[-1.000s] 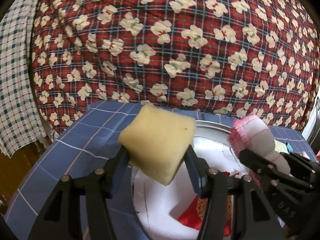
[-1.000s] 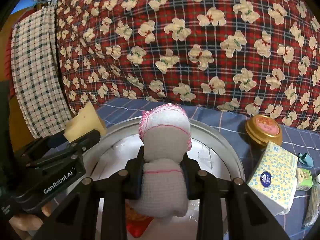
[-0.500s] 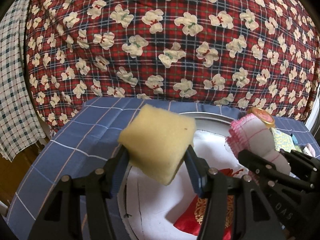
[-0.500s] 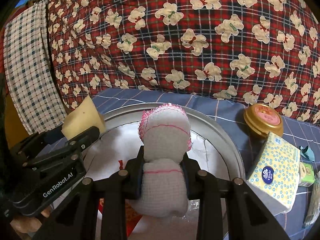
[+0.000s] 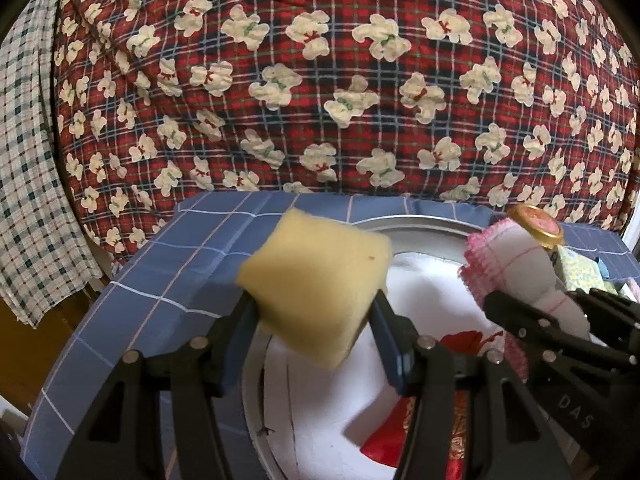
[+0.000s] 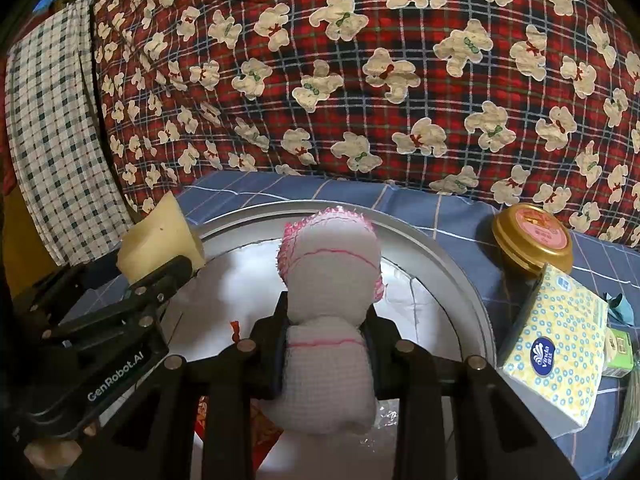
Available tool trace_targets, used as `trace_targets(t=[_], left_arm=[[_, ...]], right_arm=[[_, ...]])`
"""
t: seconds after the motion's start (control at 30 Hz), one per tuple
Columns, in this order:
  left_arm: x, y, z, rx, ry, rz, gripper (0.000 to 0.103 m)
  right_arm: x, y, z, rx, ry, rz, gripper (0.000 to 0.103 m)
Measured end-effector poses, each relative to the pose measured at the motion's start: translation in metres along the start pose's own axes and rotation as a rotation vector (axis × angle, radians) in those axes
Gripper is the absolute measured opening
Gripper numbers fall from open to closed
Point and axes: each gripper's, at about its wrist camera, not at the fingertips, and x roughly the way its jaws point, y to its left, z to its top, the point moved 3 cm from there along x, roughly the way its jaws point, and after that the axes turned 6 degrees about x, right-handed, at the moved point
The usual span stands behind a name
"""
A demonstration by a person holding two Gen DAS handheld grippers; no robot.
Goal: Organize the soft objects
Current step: 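Carry the yellow sponge and towel roll over the tin and release both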
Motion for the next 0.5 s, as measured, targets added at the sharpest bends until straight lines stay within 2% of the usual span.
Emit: trace_targets(t=[0.1, 0.2, 0.27, 0.3, 0.37, 0.4, 0.47, 0.5], left_arm=[[0.002, -0.003, -0.002, 0.022, 0.015, 0.005, 0.055], [0.000, -0.001, -0.002, 0.013, 0.015, -0.001, 0.063], [-0.003, 0.002, -0.002, -0.011, 0.015, -0.002, 0.081], [-0.005, 0.003, -0.002, -0.022, 0.011, 0.011, 0.085], [-0.012, 0.008, -0.001, -0.044, -0.014, 0.067, 0.103], [-0.015, 0.010, -0.001, -0.054, -0.031, 0.087, 0.103], [-0.023, 0.014, 0.001, -0.084, -0.064, 0.083, 0.103], [-0.024, 0.016, 0.002, -0.098, -0.068, 0.076, 0.103]], right_arm=[[0.003, 0.001, -0.002, -0.008, 0.018, 0.013, 0.033], [0.003, 0.004, -0.003, -0.015, 0.027, 0.042, 0.038], [0.004, 0.005, -0.004, -0.016, 0.040, 0.040, 0.041], [0.004, 0.004, -0.004, -0.017, 0.045, 0.036, 0.042], [0.000, 0.002, -0.004, -0.010, 0.040, 0.020, 0.043], [-0.004, 0.001, -0.004, -0.006, 0.034, 0.023, 0.044], [-0.010, -0.003, -0.002, -0.004, 0.021, 0.015, 0.067], [-0.014, -0.005, -0.001, -0.002, 0.009, 0.010, 0.071]])
